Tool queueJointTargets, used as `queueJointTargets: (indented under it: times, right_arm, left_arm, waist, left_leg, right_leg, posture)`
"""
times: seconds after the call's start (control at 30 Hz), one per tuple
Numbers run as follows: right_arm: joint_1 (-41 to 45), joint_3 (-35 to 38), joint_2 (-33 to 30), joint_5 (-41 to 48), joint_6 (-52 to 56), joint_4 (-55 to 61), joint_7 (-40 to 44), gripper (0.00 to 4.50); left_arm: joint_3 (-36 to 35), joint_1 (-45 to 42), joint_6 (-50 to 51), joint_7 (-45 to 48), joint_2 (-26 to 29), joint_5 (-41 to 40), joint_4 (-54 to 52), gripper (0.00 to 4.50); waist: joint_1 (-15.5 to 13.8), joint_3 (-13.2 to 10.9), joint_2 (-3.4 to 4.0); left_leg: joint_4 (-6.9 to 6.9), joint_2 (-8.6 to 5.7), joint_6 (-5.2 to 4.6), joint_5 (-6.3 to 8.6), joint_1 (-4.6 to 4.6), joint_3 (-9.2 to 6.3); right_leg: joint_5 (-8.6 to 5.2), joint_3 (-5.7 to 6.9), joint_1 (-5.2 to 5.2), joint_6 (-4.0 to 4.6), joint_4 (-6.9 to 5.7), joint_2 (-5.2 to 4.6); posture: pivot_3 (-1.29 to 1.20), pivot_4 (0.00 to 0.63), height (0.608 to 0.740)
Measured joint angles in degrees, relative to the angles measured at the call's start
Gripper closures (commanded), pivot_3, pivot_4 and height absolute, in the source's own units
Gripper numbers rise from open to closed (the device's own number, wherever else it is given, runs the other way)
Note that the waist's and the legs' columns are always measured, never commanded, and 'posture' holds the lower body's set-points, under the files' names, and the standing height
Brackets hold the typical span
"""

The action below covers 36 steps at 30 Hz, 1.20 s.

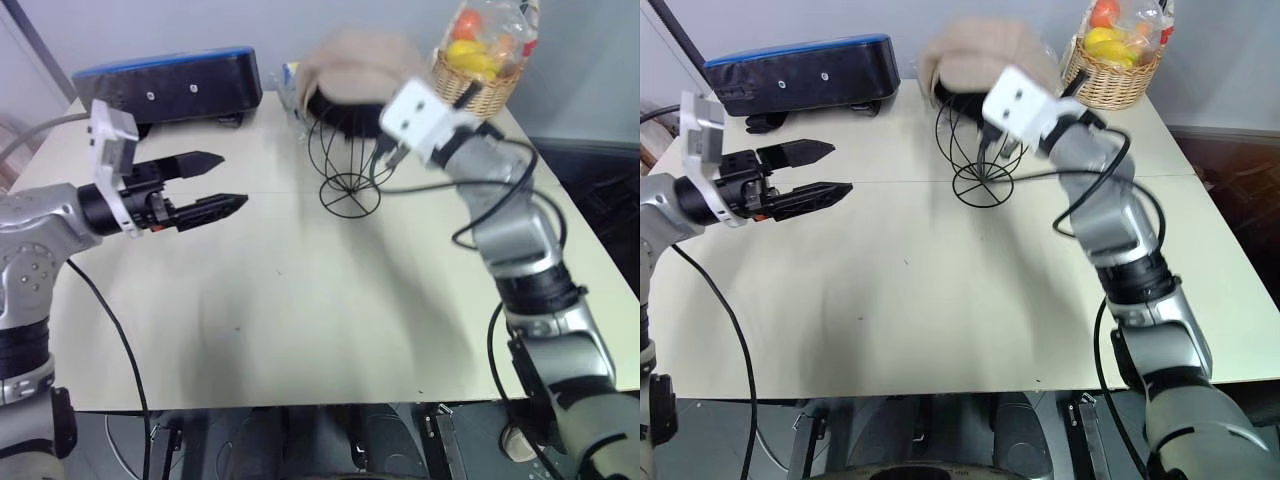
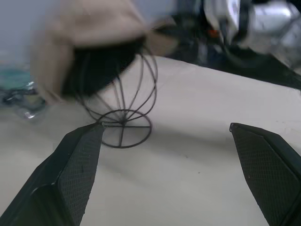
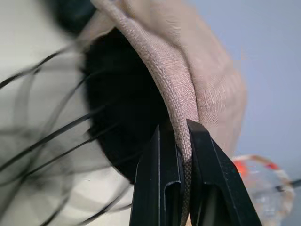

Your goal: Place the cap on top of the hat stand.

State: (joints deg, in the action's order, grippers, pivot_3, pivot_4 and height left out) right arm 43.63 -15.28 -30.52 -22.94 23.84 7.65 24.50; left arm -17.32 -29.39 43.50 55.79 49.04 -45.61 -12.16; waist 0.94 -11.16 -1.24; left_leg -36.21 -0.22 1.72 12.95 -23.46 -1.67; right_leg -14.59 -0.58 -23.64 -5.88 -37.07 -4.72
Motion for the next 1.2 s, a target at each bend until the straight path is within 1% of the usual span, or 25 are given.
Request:
queueJointTargets:
  times: [0.1, 0.2, 0.33, 0.43, 0.57, 0.67, 0.8, 0.83, 0.87, 0.9, 1.0, 1.07, 1.13, 1.2]
  right_arm:
    - [-6.29, -3.0, -2.08, -4.16, -3.72, 5.89, 0.27, 4.48]
    - [-10.64, -7.73, -2.82, -9.07, -8.06, 5.47, -0.16, 4.48]
    - [-9.31, -11.3, -4.77, -17.99, -14.88, 0.6, -3.93, 4.48]
    - [-8.47, -11.28, -2.95, -20.12, -16.35, -2.0, -5.06, 4.48]
    - [-8.52, -11.21, -1.32, -21.41, -17.04, -2.45, -4.91, 4.48]
    - [-9.65, -10.31, -1.09, -21.22, -16.93, -1.63, -3.68, 3.47]
    - [-12.87, -8.83, -1.21, -20.74, -16.77, -0.1, -1.48, 1.29]
    - [-13.25, -8.62, -1.32, -20.75, -16.74, 0.43, -1.14, 0.92]
    - [-13.88, -8.18, -1.59, -20.77, -16.71, 1.49, -0.64, 0.25]
    - [-14.24, -7.89, -1.66, -20.83, -16.62, 2.24, -0.27, 0.07]
    - [-17.38, -5.4, -2.55, -20.61, -15.73, 6.47, 1.65, 0.07]
    - [-21.4, -2.19, -4.6, -18.95, -15.49, 10.71, 3.68, 0.07]
    - [-25.89, 2.26, -6.57, -14.39, -15.5, 15.71, 6.88, 0.07]
    - [-30.46, 7.36, -7.94, -7.36, -14.94, 20.83, 11.3, 0.07]
  left_arm:
    - [-0.18, 0.43, -0.03, -0.01, 0.32, -0.06, -0.21, 0.0]
    - [-0.23, 0.47, -0.06, 0.17, 0.51, -0.05, -0.26, 0.0]
    - [0.64, -0.33, -0.23, 0.54, 0.5, 0.1, 0.34, 0.0]
    - [1.57, -1.81, -0.57, 1.36, 0.5, 0.45, 1.07, 0.0]
    - [3.44, -2.42, -1.77, 2.9, 0.51, 1.49, 1.96, 0.0]
    - [4.77, -2.44, -2.65, 4.04, 0.5, 2.46, 2.55, 0.0]
    - [6.11, -2.98, -3.88, 5.31, 0.43, 3.83, 3.51, 0.0]
    - [6.36, -3.25, -4.04, 5.44, 0.41, 3.94, 3.81, 0.0]
    - [6.94, -4.01, -4.15, 5.7, 0.34, 4.06, 4.47, 0.0]
    - [7.17, -4.58, -4.22, 5.89, 0.28, 4.27, 4.82, 0.0]
    - [7.69, -5.93, -4.6, 6.64, 0.1, 4.9, 5.49, 0.0]
    - [7.96, -6.55, -5.0, 7.16, -0.04, 5.29, 6.4, 0.0]
    - [8.36, -6.7, -5.34, 7.8, -0.12, 5.82, 7.19, 0.0]
    - [8.92, -6.8, -5.73, 8.31, -0.2, 6.47, 7.8, 0.0]
  waist:
    - [0.32, 0.05, -0.07]
    - [0.68, 0.05, -0.07]
    - [1.15, 0.05, -0.09]
    - [1.32, 0.06, -0.09]
    - [1.42, 0.05, -0.09]
    - [1.42, 0.05, -0.09]
    - [1.27, 0.05, -0.09]
    - [1.21, 0.05, -0.09]
    - [1.12, 0.05, -0.09]
    - [1.13, 0.05, -0.09]
    - [0.98, 0.05, -0.09]
    - [0.68, 0.05, -0.09]
    - [0.14, 0.05, -0.09]
    - [-0.04, 0.05, -0.09]
  left_leg:
    - [0.0, 0.03, 0.0, 0.0, 0.11, 0.02]
    - [0.02, 0.06, 0.0, 0.0, 0.17, 0.02]
    - [0.0, 0.05, 0.02, -0.01, 0.15, 0.01]
    - [0.02, 0.05, 0.02, -0.01, 0.15, -0.03]
    - [0.01, 0.05, 0.02, -0.01, 0.14, -0.01]
    - [0.02, 0.05, 0.02, -0.01, 0.14, -0.03]
    - [0.0, 0.04, 0.02, -0.01, 0.11, -0.02]
    - [0.0, 0.04, 0.02, -0.01, 0.1, -0.02]
    - [0.0, 0.04, 0.02, -0.01, 0.1, -0.02]
    - [-0.01, 0.04, 0.02, -0.01, 0.1, -0.02]
    - [0.0, 0.04, 0.02, -0.01, 0.09, -0.02]
    - [-0.01, 0.03, 0.02, -0.01, 0.08, -0.01]
    - [-0.01, 0.03, 0.01, -0.01, 0.08, 0.0]
    - [-0.02, 0.04, 0.01, -0.01, 0.09, -0.01]
  right_leg:
    - [0.01, -0.03, 0.06, 0.01, -0.04, 0.06]
    - [0.0, -0.03, 0.07, 0.03, -0.06, 0.1]
    - [0.0, -0.03, 0.08, 0.03, -0.06, 0.08]
    - [0.0, -0.01, 0.08, 0.03, -0.07, 0.09]
    - [0.0, -0.02, 0.08, 0.03, -0.07, 0.08]
    - [0.0, -0.01, 0.08, 0.02, -0.06, 0.09]
    - [0.0, -0.01, 0.07, 0.02, -0.05, 0.07]
    - [0.0, -0.01, 0.08, 0.02, -0.05, 0.07]
    - [0.0, 0.0, 0.08, 0.02, -0.05, 0.07]
    - [0.0, 0.0, 0.08, 0.02, -0.05, 0.07]
    - [-0.01, 0.0, 0.07, 0.01, -0.04, 0.07]
    - [-0.01, 0.0, 0.08, 0.01, -0.03, 0.06]
    - [-0.01, 0.0, 0.09, 0.01, -0.02, 0.06]
    - [-0.01, 0.01, 0.1, 0.01, -0.02, 0.06]
  posture:
    - [0.0, 0.15, 0.74]
    - [0.0, 0.15, 0.74]
    - [0.0, 0.15, 0.74]
    - [0.0, 0.15, 0.74]
    - [0.0, 0.15, 0.74]
    - [0.0, 0.15, 0.74]
    - [0.0, 0.15, 0.74]
    - [0.0, 0.15, 0.74]
    - [0.0, 0.15, 0.74]
    - [0.0, 0.15, 0.74]
    - [0.0, 0.15, 0.74]
    - [0.0, 0.15, 0.74]
    - [0.0, 0.15, 0.74]
    - [0.0, 0.15, 0.74]
